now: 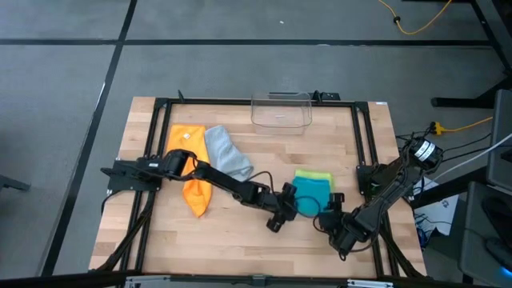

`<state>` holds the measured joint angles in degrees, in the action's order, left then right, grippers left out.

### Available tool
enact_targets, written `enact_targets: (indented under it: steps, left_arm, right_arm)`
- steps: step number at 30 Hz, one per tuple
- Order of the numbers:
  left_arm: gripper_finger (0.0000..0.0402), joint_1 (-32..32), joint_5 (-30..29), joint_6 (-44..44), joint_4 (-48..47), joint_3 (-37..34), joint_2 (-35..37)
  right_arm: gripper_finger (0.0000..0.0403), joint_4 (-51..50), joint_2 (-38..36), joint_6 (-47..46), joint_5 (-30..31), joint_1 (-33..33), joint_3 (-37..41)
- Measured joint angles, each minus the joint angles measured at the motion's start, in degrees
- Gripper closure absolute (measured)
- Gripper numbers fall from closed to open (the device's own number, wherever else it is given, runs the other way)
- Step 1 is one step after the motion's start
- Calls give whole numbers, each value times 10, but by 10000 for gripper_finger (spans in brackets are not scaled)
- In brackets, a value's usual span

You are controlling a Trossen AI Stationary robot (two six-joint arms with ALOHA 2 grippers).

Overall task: Fold microfiber towels
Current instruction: Stack the blue microfiber towel on top of the green microfiber towel

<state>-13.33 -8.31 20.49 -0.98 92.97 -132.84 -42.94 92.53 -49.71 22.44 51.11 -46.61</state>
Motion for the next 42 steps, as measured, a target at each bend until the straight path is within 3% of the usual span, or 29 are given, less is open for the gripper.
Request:
enact_targets:
  steps: [4, 12, 16, 27, 33, 42]
  left_arm:
    - [195, 22, 46, -66, -9, 0, 0]
    - [197, 32, 50, -80, -36, 0, 0]
    - [218, 30, 50, -80, -37, 0, 0]
    - [338, 32, 44, -82, 1, 2, -21]
    - [395, 27, 33, -84, 15, 4, -33]
    - [400, 23, 18, -84, -22, -1, -7]
  right_arm:
    - [157, 43, -1, -8, -7, 0, 28]
    - [158, 64, 1, -9, -4, -6, 49]
    - [167, 65, 2, -11, -7, -14, 49]
    - [302, 82, 5, -15, -3, -21, 51]
    - [385, 75, 6, -92, 5, -22, 52]
    - [397, 9, 8, -101, -17, -23, 9]
